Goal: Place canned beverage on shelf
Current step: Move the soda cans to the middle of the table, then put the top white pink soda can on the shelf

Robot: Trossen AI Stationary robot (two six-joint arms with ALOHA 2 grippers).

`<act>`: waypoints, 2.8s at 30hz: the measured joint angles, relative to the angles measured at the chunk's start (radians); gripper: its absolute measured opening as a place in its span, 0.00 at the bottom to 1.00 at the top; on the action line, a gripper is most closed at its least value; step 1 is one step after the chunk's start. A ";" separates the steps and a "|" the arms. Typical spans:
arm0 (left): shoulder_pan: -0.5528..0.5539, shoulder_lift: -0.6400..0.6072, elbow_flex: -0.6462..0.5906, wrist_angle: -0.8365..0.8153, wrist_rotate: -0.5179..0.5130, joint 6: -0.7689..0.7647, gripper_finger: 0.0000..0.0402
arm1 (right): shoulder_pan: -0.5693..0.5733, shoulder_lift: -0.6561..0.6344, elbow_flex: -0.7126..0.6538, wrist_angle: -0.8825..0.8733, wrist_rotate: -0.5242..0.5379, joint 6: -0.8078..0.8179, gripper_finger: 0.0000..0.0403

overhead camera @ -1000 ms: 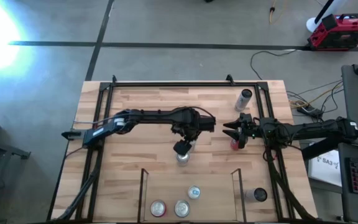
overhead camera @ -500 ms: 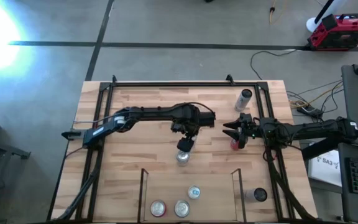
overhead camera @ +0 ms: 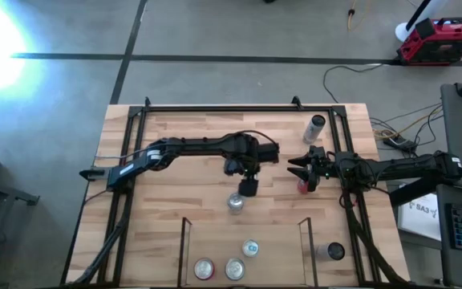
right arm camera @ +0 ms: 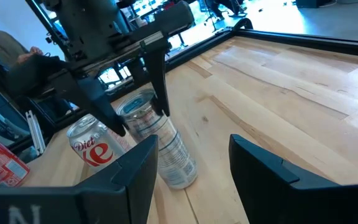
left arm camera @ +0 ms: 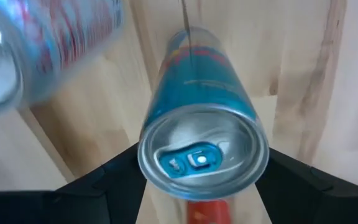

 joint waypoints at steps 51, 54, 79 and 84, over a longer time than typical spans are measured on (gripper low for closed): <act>0.056 -0.067 0.002 0.079 0.139 1.576 0.83 | 0.000 0.000 0.000 0.000 0.000 0.000 0.45; 0.047 -0.092 0.002 -0.006 0.139 1.628 0.89 | 0.000 0.000 0.000 0.000 0.000 0.000 0.45; 0.003 -0.199 -0.079 -0.301 -0.086 1.621 0.97 | 0.000 0.000 0.000 -0.001 0.000 0.000 0.45; 0.001 -0.465 -0.404 -0.301 -0.208 1.641 0.91 | 0.000 0.000 0.000 -0.001 0.000 0.000 0.45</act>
